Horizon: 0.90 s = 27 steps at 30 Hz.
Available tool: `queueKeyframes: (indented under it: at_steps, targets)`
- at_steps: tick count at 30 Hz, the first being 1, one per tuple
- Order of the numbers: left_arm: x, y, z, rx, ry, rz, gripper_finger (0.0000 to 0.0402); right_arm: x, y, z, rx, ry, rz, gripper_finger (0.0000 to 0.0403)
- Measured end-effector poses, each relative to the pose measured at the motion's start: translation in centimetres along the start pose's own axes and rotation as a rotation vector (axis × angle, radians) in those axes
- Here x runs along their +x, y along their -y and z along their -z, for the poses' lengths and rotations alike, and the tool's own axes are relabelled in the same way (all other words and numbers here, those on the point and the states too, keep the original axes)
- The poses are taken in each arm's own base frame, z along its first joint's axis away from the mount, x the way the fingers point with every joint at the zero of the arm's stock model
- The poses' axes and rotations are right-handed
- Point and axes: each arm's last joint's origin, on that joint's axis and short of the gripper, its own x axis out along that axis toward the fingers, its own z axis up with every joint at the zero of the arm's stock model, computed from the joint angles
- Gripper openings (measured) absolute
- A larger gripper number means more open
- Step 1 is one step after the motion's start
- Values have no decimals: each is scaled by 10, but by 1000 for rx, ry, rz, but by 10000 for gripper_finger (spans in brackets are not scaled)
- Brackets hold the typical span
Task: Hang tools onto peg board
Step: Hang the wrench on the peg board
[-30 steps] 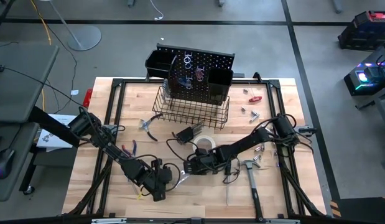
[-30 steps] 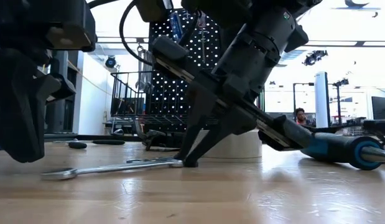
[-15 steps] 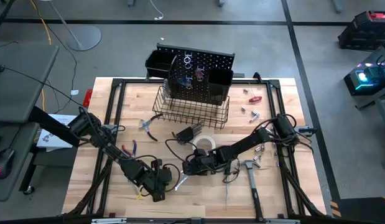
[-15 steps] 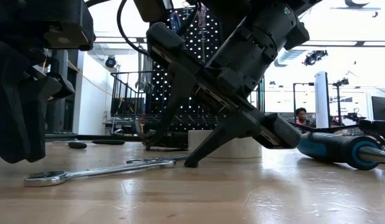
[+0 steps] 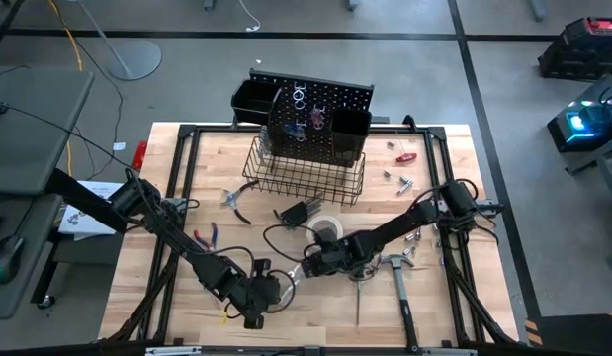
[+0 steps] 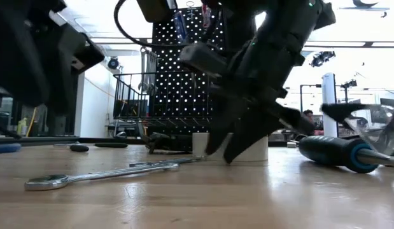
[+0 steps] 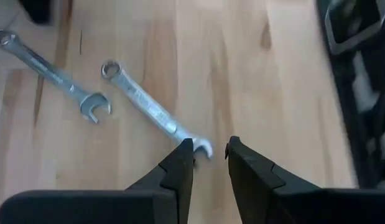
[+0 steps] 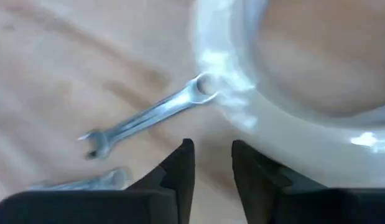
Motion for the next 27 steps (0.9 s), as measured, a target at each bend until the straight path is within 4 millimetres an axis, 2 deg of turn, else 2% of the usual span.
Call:
queueKeyframes:
  at_steps: [3,6,13,17,22,27]
  targets:
    - [2,-1,-1,-102,15,-10,101,-20,9,-4,-16,0,102,90]
    - [6,-5,-3,-185,22,-19,123,-38,20,-3,-24,-12,211,98]
    - [22,-8,0,-270,3,-36,187,-73,37,7,-118,-52,385,164]
    - [32,-15,4,-308,-34,-76,214,-88,38,15,-136,-11,378,192]
    - [44,-23,7,-330,-72,-107,226,-92,36,24,-120,23,361,199]
    - [57,-23,14,-313,-129,-109,225,-93,38,26,-135,27,373,200]
